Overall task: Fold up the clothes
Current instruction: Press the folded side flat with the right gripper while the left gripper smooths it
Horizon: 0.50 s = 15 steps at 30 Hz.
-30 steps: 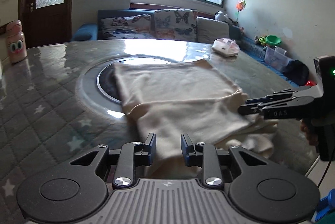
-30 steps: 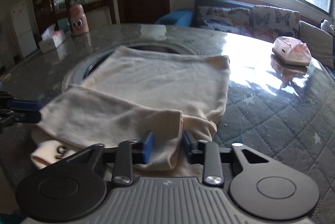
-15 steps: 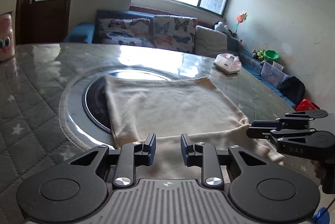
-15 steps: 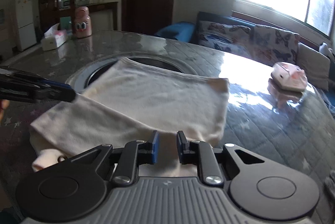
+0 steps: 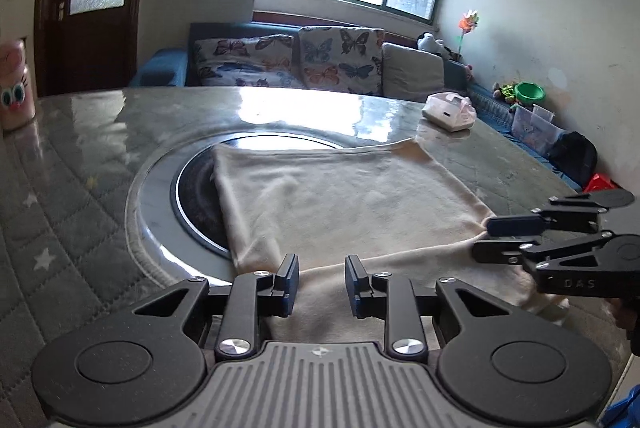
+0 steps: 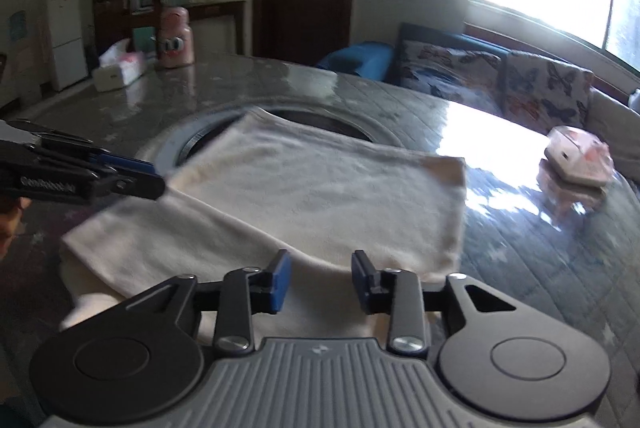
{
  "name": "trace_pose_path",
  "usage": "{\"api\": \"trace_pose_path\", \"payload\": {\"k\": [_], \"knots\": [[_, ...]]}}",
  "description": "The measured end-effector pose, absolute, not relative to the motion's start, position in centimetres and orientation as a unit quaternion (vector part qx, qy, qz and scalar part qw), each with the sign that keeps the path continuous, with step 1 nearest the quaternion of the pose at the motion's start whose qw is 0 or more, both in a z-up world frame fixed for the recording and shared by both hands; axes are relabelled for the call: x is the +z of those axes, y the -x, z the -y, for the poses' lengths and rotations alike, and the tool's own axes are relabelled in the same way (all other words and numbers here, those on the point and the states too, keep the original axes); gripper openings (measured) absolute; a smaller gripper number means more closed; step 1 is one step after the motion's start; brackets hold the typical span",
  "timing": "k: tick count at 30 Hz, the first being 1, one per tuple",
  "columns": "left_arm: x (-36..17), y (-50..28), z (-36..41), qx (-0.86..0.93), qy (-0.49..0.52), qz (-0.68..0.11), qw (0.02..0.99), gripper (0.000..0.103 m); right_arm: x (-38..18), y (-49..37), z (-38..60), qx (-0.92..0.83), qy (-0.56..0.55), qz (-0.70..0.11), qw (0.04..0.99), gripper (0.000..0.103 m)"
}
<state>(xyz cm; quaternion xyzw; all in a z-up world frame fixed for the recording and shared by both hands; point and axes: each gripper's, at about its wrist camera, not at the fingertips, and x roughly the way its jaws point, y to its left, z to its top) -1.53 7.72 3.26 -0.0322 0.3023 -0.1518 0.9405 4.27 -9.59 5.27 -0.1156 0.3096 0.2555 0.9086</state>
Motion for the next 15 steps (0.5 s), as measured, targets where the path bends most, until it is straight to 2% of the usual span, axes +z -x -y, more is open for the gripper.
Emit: {"api": "trace_pose_path", "payload": {"k": [6, 8, 15], "knots": [[2.4, 2.7, -7.2, -0.145, -0.01, -0.31, 0.94, 0.029, 4.1, -3.3, 7.2, 0.295, 0.133, -0.312, 0.893, 0.043], [2.5, 3.5, -7.4, -0.147, -0.015, -0.306, 0.94, 0.032, 4.1, -2.6, 7.4, 0.3, 0.137, -0.313, 0.891, 0.048], [1.6, 6.2, -7.3, -0.145, -0.046, -0.307, 0.94, 0.033, 3.9, -0.4, 8.9, 0.295, 0.138, -0.321, 0.889, 0.049]]}}
